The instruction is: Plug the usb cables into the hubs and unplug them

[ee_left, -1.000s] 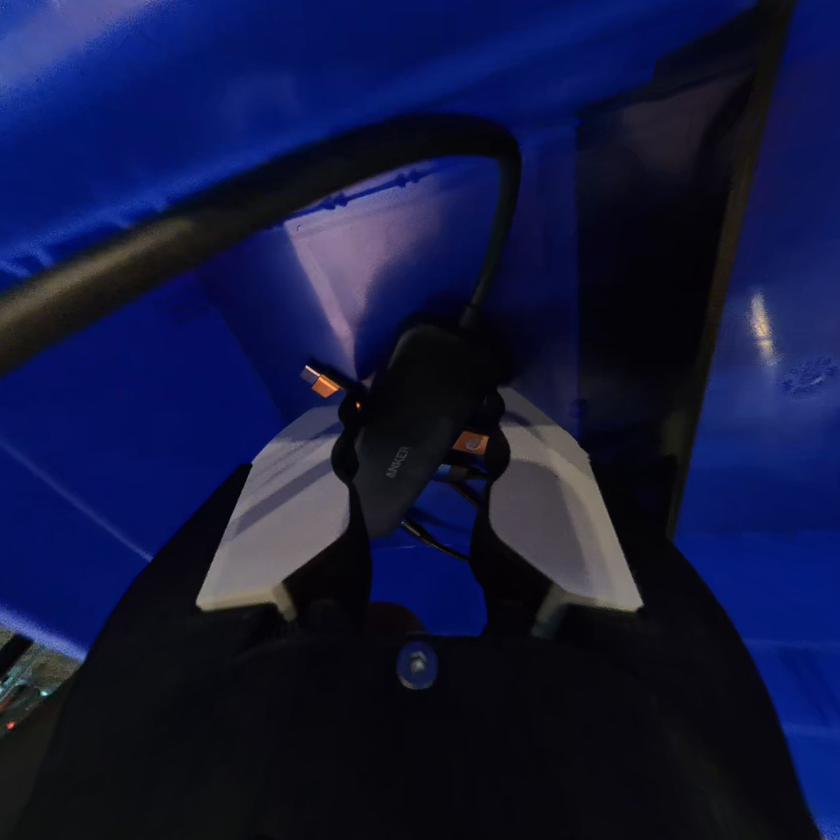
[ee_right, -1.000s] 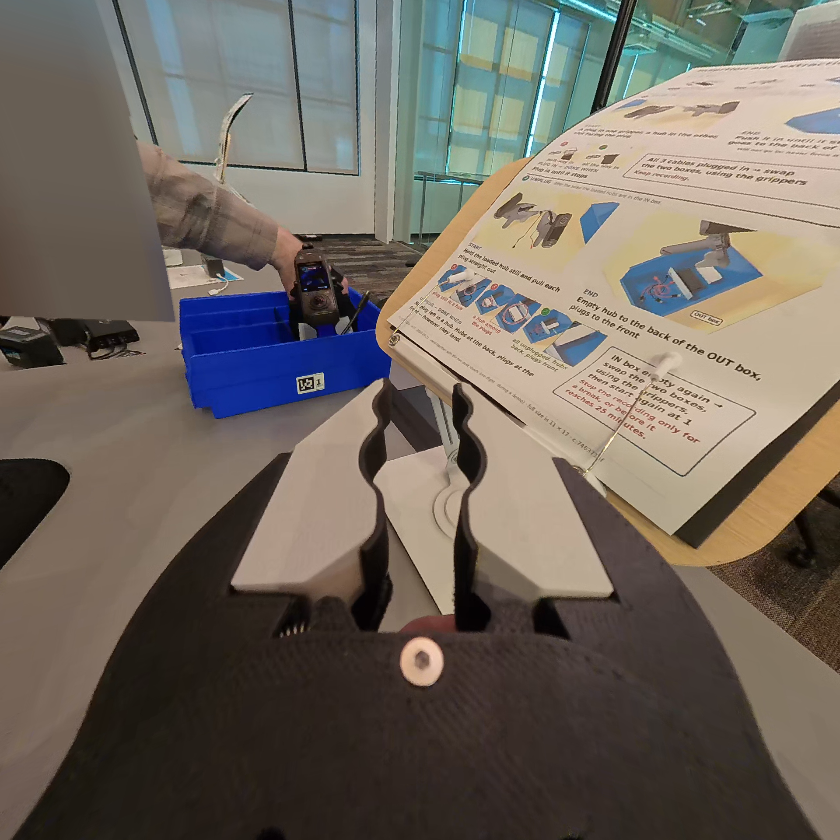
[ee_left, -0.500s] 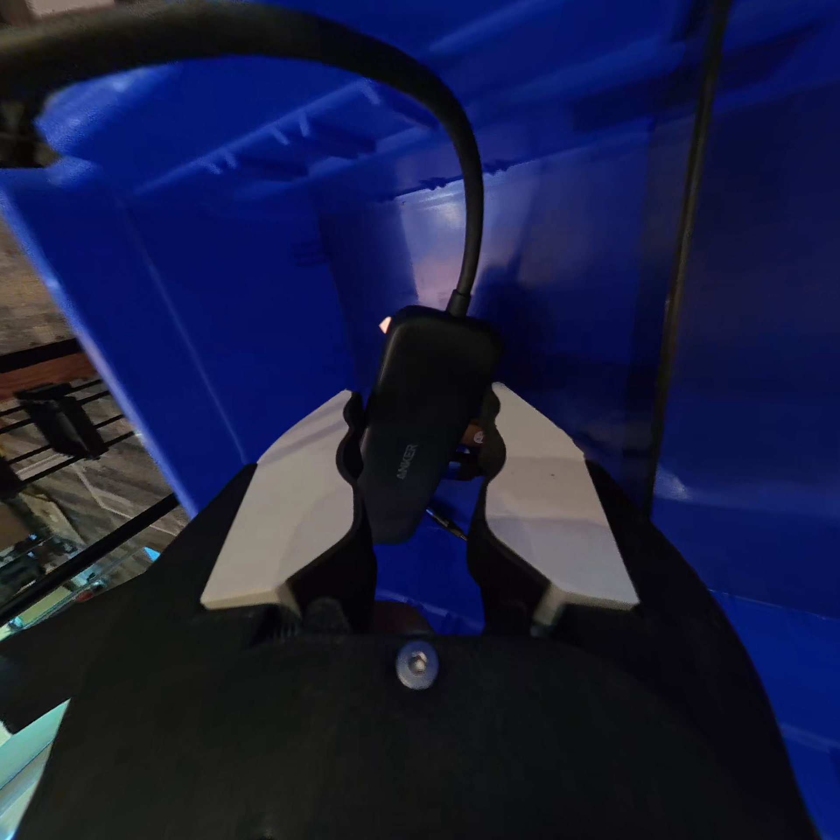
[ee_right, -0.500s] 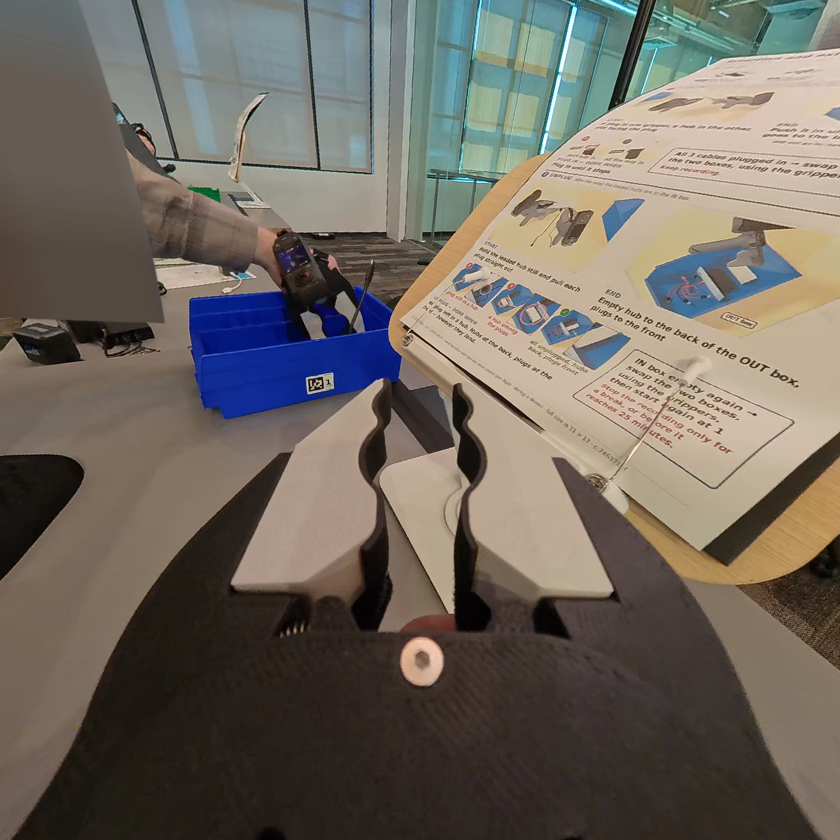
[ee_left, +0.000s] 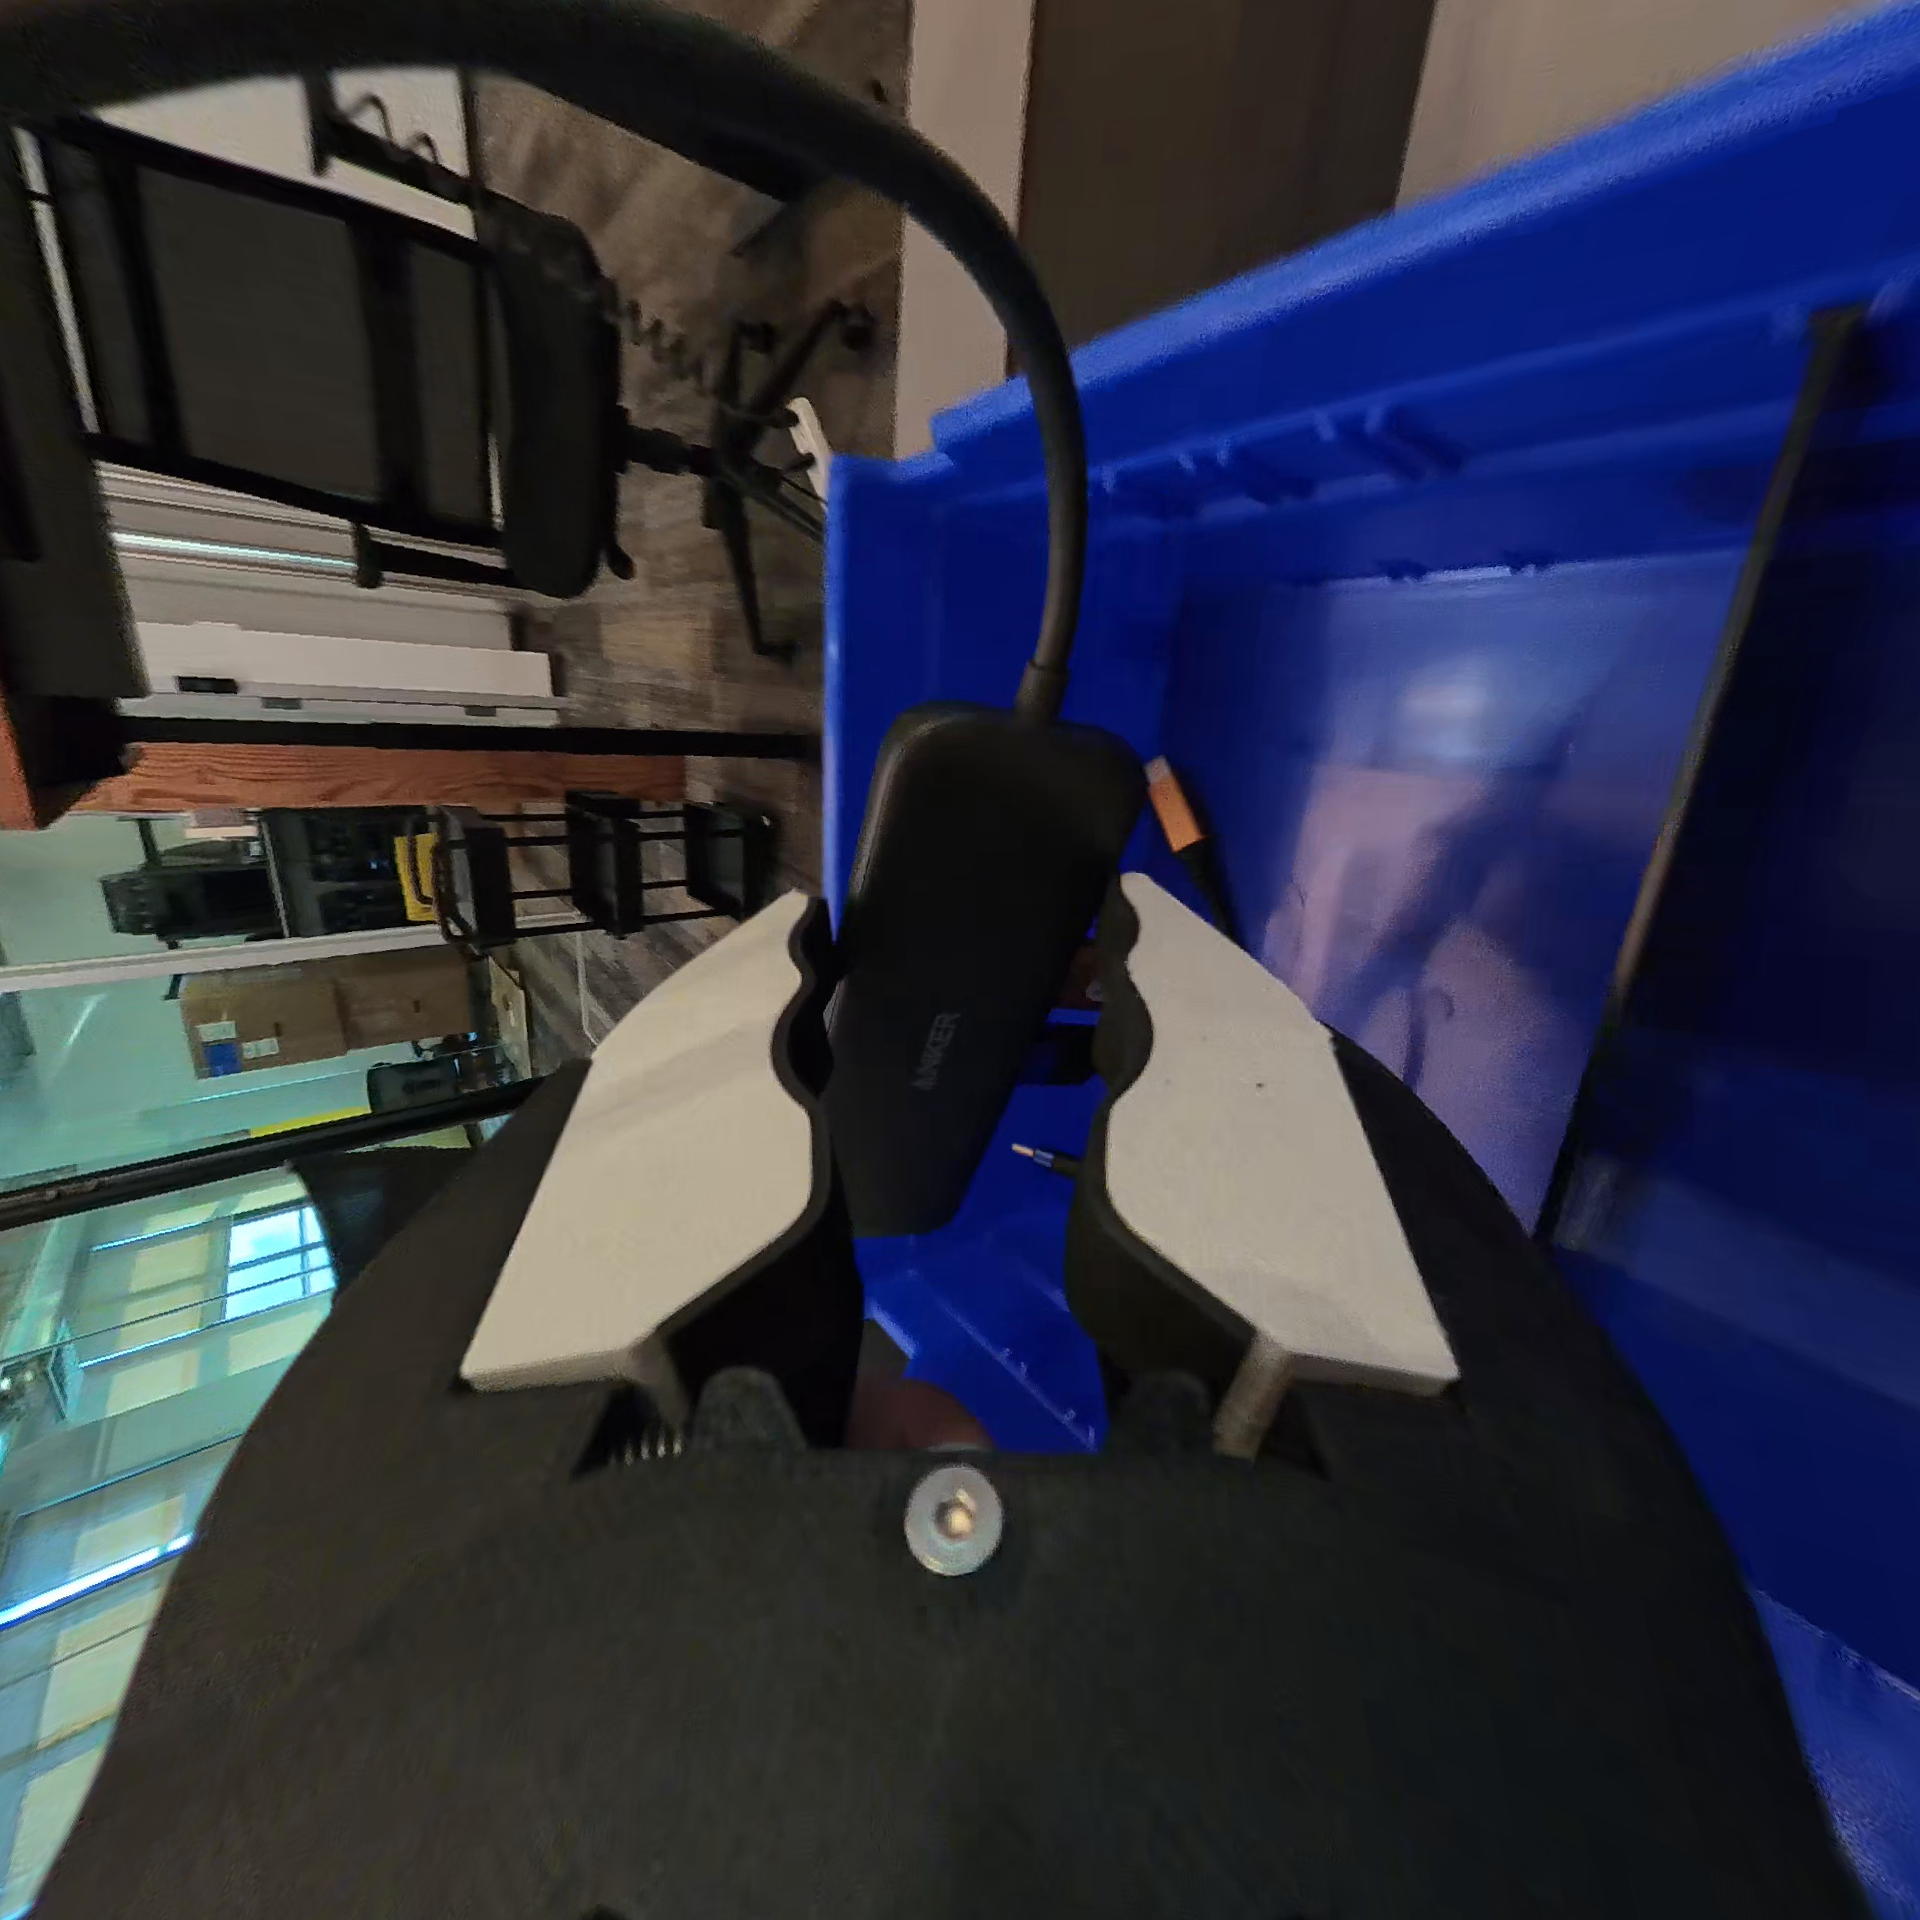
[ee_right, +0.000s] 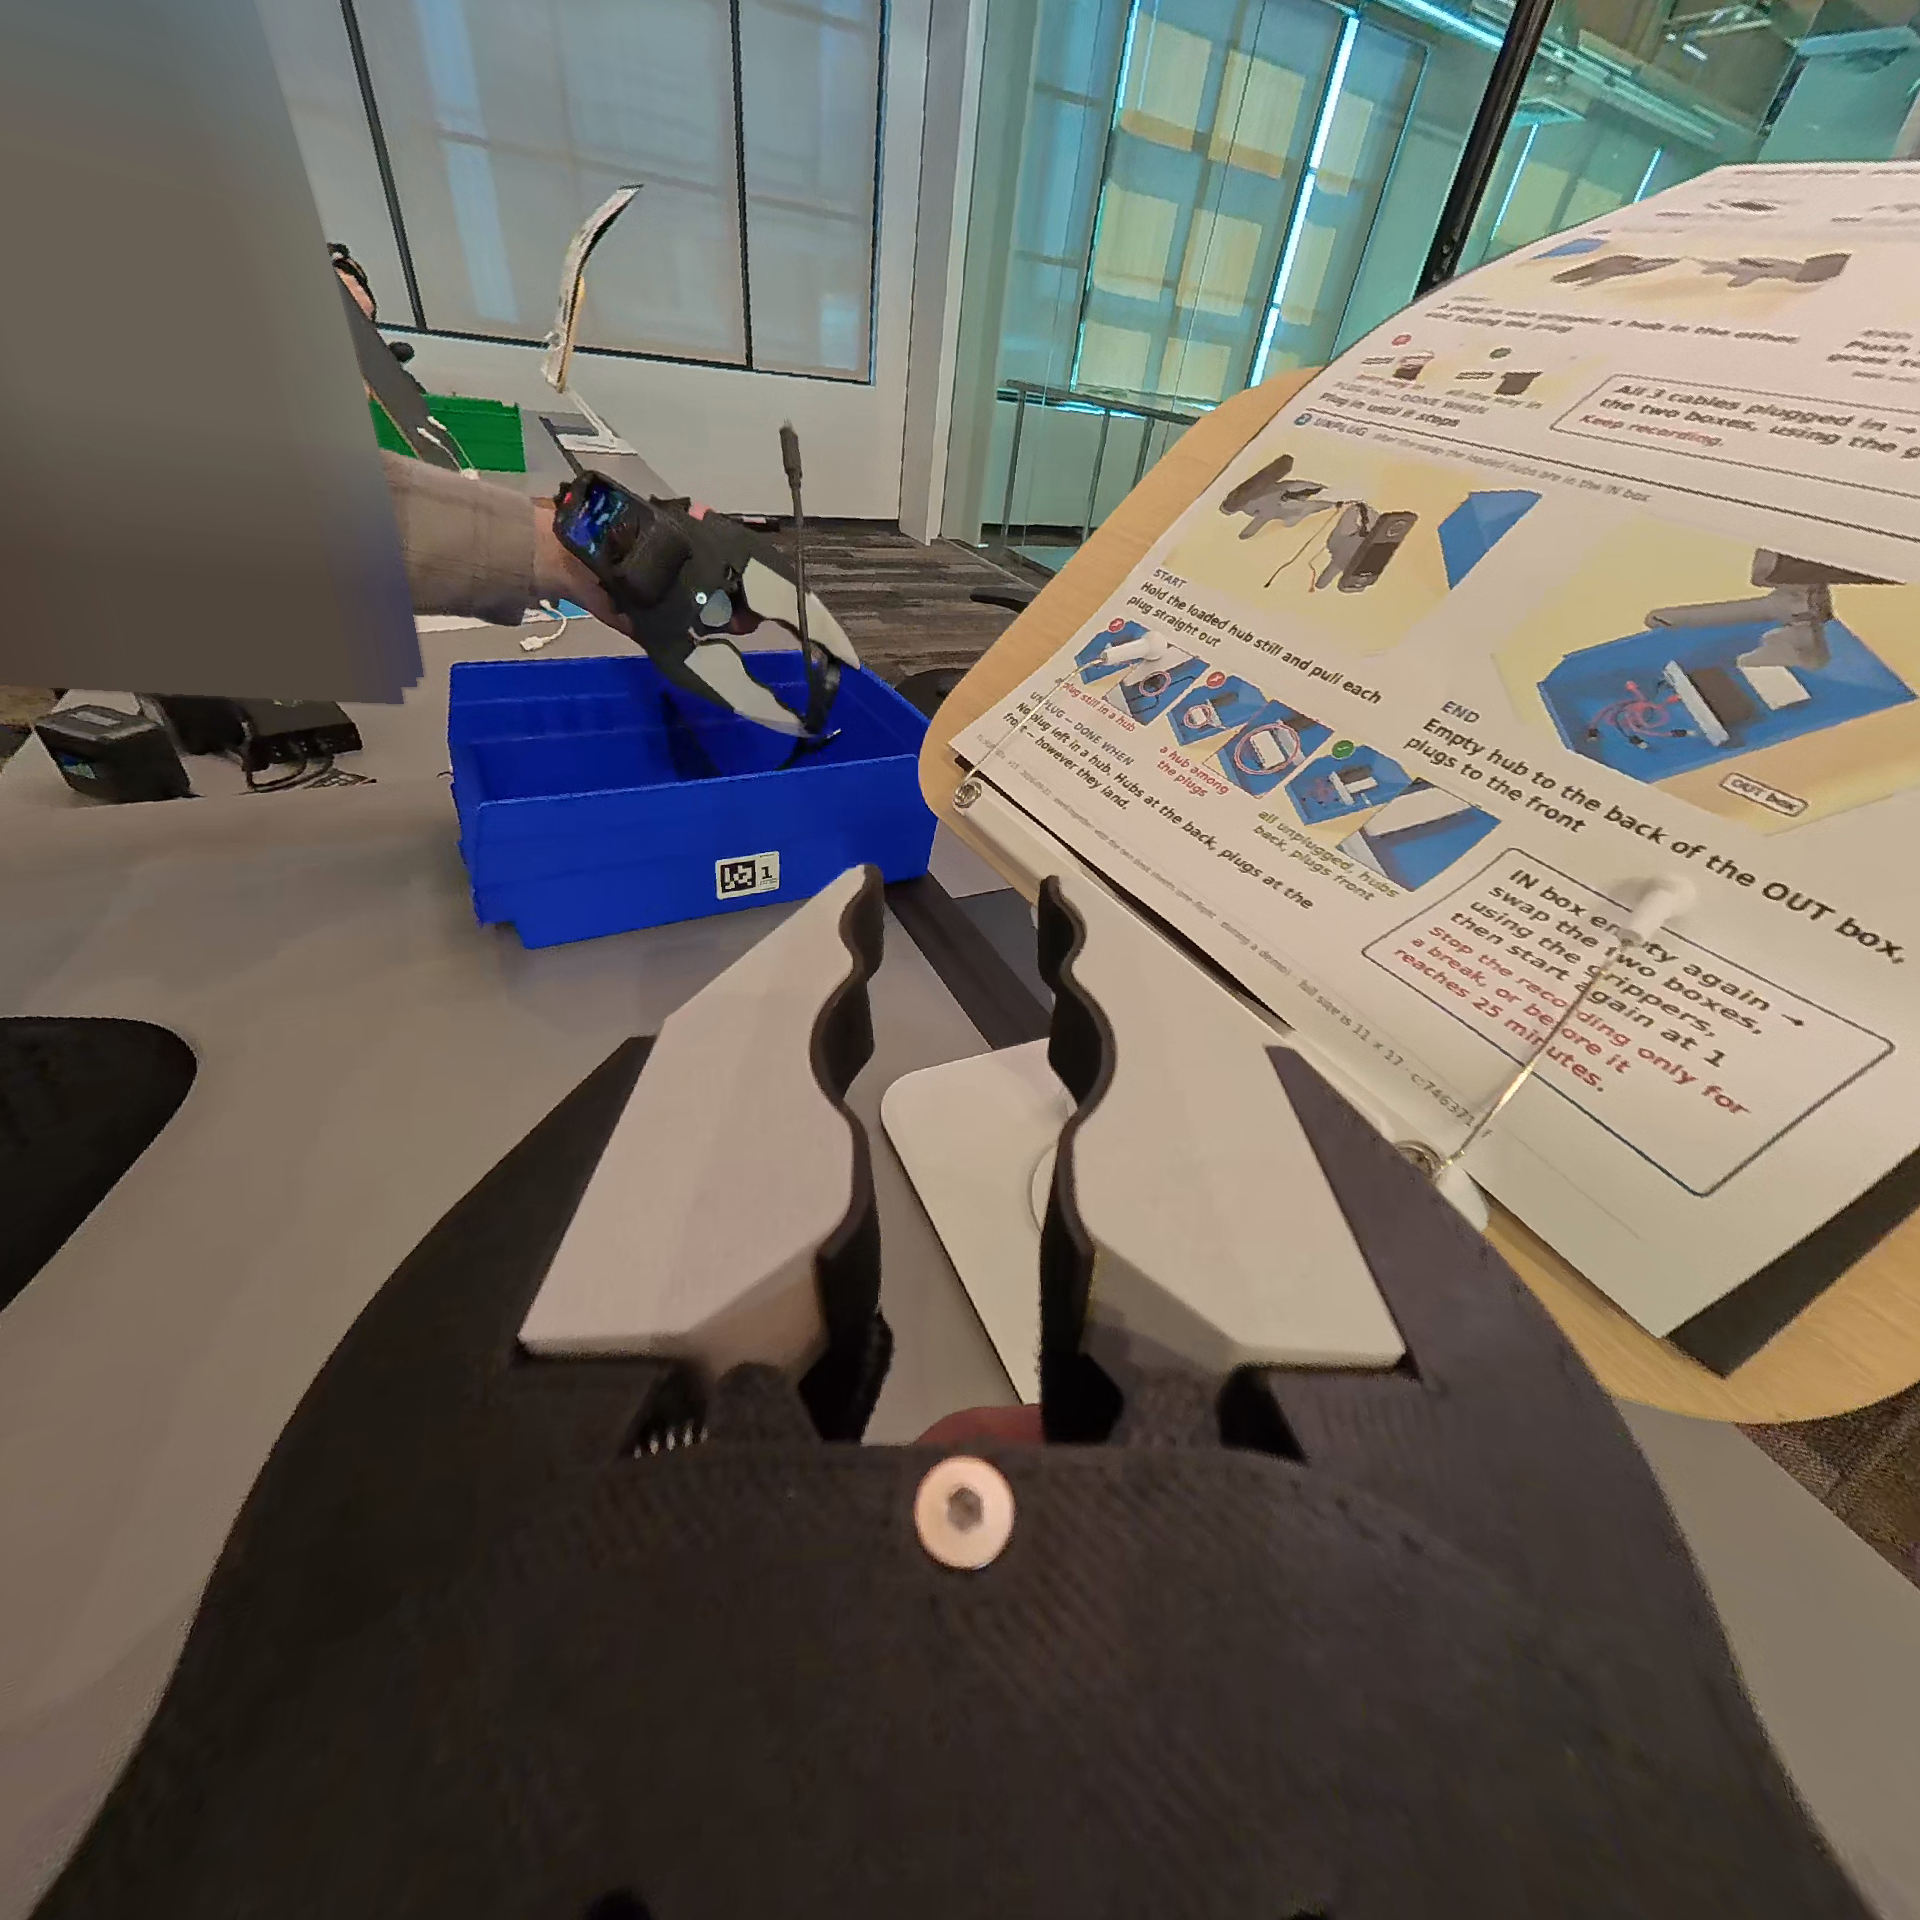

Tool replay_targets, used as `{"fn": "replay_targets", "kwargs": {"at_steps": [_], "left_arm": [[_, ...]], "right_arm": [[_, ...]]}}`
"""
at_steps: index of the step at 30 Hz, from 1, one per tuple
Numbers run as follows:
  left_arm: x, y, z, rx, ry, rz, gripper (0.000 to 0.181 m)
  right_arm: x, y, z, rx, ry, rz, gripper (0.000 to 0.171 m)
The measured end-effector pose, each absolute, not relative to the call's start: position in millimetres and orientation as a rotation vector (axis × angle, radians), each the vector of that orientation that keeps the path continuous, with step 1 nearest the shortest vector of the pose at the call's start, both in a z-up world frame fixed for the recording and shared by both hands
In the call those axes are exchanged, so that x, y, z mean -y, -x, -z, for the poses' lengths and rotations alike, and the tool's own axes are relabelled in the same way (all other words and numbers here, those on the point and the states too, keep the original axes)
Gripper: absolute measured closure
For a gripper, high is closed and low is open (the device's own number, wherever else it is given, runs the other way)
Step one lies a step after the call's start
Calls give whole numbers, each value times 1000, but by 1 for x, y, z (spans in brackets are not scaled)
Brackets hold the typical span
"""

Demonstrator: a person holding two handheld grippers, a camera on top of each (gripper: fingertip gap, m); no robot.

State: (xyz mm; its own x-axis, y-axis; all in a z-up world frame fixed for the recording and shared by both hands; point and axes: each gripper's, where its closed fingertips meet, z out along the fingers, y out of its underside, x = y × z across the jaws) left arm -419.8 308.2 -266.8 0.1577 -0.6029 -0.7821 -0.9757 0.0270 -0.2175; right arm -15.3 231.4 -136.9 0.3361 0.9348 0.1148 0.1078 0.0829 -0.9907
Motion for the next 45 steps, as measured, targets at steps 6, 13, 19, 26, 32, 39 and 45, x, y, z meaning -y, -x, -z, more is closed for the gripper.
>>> {"fn": "replay_targets", "kwargs": {"at_steps": [6, 13, 19, 26, 32, 39, 45], "left_arm": [[-305, 410, 234, -1398, 1551, -670, 132], [-293, 408, 201, -1220, 1476, -705, 133], [-285, 414, 163, -1098, 1422, -759, 133], [-274, 414, 106, -1016, 1361, -802, 134], [-262, 400, 54, -982, 1298, -836, 133], [-239, 372, 7, -1006, 1243, -860, 133], [-214, 318, -19, -1022, 1189, -812, 133]], "right_arm": [[-222, 29, 136, 1101, 1329, -820, 143], [-211, 41, 132, 1141, 1303, -813, 143], [-204, 44, 125, 1146, 1281, -827, 142], [-199, 41, 116, 1141, 1254, -835, 142], [-195, 35, 103, 1121, 1226, -838, 142], [-191, 25, 91, 1103, 1206, -831, 141], [-186, 15, 76, 1078, 1193, -846, 139]]}}
